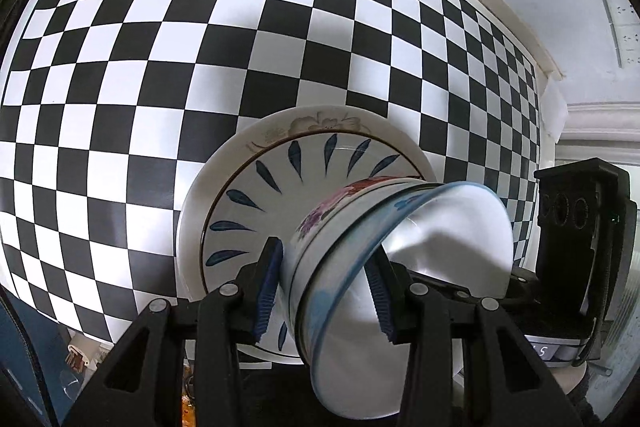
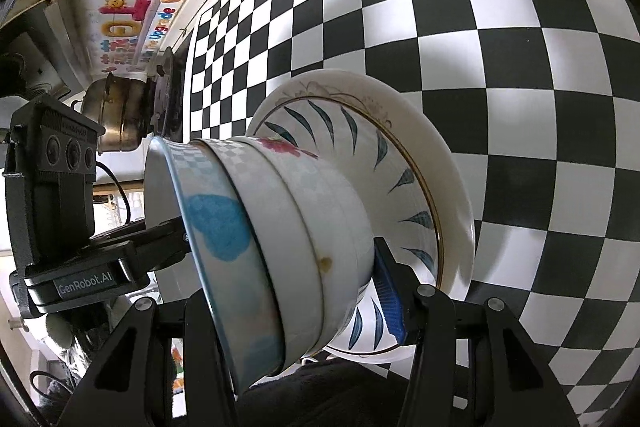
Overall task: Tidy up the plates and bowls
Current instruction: 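Lower the bowl stack onto the center of the blue-striped plate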
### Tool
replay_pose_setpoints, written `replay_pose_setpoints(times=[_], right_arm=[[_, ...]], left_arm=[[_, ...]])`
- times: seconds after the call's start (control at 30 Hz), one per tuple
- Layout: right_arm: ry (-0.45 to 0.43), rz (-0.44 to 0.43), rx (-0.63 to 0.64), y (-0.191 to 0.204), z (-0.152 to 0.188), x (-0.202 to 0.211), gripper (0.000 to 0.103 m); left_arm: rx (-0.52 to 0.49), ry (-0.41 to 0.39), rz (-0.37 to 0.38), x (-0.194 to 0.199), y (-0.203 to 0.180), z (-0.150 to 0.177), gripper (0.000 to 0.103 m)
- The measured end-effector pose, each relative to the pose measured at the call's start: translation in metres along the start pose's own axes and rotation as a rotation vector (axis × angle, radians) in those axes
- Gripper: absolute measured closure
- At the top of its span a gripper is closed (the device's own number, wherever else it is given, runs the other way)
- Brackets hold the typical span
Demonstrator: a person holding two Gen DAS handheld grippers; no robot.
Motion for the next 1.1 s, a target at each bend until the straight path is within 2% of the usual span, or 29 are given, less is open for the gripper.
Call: replay_pose_setpoints(times=[0.8,1.0,1.1], right_arm=[[0.02,0.004,-0.002,-0.001,-0.003,-0.015,0.05],[0.01,0.034,0.004,0.003,0.0,-0.014,0.05],[-0.009,0.092,0.027,0.007,0.002,-0.005,0.05]], left_arm=[[0.029,-0.002,-0.039,-0.007,0.012,-0.002,0.064],[0.02,-0.062,-0.095,0.003,0.014,0.003,0.064],[0.025,-0.096,-0.114,0.01,0.019,0.008,0.064]])
Point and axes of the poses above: each gripper's, at about its wrist camera, not at the fingertips, and x roughly against the way its jaws point, y to its left, z to its underside, the point moved 4 cm from there along -x, roughly the way its jaws point, and after that the axes turned 12 degrees about x, right-handed, at the moved point
